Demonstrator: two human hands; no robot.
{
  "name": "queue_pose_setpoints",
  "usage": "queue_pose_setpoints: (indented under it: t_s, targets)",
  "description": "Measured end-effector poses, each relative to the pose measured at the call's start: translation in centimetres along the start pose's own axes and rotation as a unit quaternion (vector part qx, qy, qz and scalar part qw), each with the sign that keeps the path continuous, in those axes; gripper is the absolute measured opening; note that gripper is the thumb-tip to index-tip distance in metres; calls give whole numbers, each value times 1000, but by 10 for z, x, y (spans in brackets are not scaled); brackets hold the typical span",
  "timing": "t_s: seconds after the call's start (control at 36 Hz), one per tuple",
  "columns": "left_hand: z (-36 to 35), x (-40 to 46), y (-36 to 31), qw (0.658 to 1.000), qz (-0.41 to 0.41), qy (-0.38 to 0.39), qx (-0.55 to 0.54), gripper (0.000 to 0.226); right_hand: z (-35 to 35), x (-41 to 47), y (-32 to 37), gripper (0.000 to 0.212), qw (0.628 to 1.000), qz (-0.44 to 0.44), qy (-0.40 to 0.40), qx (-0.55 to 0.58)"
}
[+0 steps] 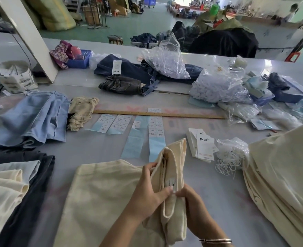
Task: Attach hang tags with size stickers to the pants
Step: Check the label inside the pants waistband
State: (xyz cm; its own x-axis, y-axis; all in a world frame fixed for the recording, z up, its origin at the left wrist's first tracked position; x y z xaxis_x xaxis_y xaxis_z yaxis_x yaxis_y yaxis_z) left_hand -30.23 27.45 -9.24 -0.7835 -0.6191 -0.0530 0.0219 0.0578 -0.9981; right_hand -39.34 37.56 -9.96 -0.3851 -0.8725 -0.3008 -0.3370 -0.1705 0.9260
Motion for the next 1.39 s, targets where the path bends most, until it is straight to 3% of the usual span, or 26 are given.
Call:
queue_pose_setpoints:
  t_s: [0.11, 0.25, 0.53, 0.72, 0.81, 0.86, 0.92, 1.0, 1.06, 1.11, 1.17, 1.25, 1.39]
  targets:
    - [-1, 0, 0, 999, 6, 16, -38, 57, 4, -1, 1, 41, 1000, 16, -19, -15]
    - [12, -3, 7, 983, 34, -52, -174, 50, 6, -3, 3, 34, 999, 25, -28, 34]
    - [25, -18, 27, 928, 63, -113, -349, 51, 0, -4, 2, 49, 996, 8, -4, 89]
    - [25, -21, 27, 912, 62, -101, -394, 46, 2, -3, 3, 49, 997, 1, -21, 79]
    - [11, -18, 28, 916, 84, -14, -393, 48, 27, -5, -1, 44, 993, -29, -60, 99]
    - [-2, -17, 34, 930, 130, 61, -338, 49, 61, -7, -10, 40, 987, -59, -114, 93]
    - [-13, -15, 46, 958, 165, 121, -202, 40, 102, -9, -19, 41, 978, -87, -190, 14]
    - [-14, -6, 69, 982, 153, 106, -7, 22, 156, -17, -44, 27, 940, -180, -239, -166]
    - [-12, 5, 85, 978, 111, 104, 141, 27, 192, -20, -61, 28, 883, -270, -258, -285]
    - [-10, 17, 102, 940, 100, 108, 308, 44, 216, -17, -67, 28, 839, -308, -262, -364]
    - [-6, 28, 120, 894, 157, 102, 407, 67, 227, -4, -58, 29, 808, -261, -280, -448]
    - [-4, 37, 146, 861, 223, 125, 441, 100, 225, 21, -29, 30, 738, -128, -291, -595]
    - [-1, 42, 172, 821, 249, 133, 496, 118, 206, 77, 8, 35, 685, -21, -220, -694]
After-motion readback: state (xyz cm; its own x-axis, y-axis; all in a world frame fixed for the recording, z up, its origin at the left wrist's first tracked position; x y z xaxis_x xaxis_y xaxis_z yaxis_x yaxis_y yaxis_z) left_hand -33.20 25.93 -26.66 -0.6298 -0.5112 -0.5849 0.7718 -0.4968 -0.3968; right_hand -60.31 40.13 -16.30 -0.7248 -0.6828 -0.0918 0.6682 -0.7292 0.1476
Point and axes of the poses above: each hand's wrist, its own x-axis towards the middle knuckle, its own z-axis out of the back of the hand, y = z × x, the point moved 3 cm from there along x, towards the middle knuckle, and after that the axes turned 12 degrees about -x, right-handed, at the moved point
